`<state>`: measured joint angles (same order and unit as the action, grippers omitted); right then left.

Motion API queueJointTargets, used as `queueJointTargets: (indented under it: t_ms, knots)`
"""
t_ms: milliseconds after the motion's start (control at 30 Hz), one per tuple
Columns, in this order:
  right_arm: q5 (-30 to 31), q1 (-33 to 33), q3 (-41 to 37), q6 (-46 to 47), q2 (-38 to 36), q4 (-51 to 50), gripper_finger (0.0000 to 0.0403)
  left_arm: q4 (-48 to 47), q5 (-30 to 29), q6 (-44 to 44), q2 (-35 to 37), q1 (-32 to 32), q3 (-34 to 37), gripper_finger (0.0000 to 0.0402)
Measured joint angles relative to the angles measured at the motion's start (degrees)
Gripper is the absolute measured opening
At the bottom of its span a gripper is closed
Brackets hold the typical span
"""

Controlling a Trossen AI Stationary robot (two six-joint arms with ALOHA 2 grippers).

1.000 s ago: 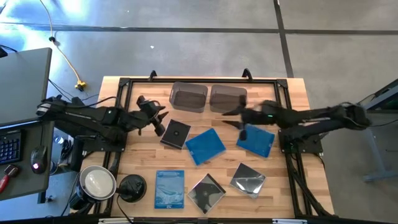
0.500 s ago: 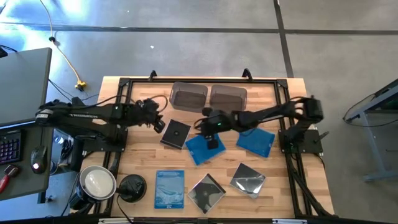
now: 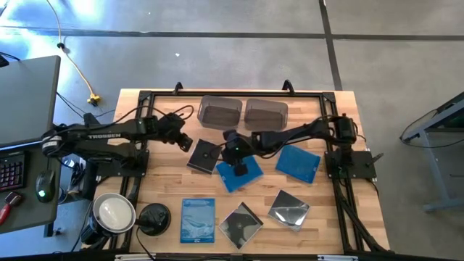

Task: Pick & place jewel cases by type
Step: Put the top black cd case into the left black bin

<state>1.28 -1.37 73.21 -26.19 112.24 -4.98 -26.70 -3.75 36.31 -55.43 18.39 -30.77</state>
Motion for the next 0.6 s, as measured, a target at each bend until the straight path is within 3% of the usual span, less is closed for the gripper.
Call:
queueJointTargets:
  t_ms: [167,367,600]
  knots:
    - [-0.8,-0.5,0.0,-2.2,1.9,0.2,0.0119,4.8,0.6,3.2,-4.2,0.0,3.6,0.0119]
    - [-0.1,-2.1,0.0,-2.4,4.3,2.7,0.0119,12.2,6.4,4.6,-11.5,0.0,4.3,0.0119]
    - [-0.2,-3.6,-0.1,-2.4,4.7,3.3,0.0119,14.2,6.2,5.9,-18.6,0.0,4.1,0.0119]
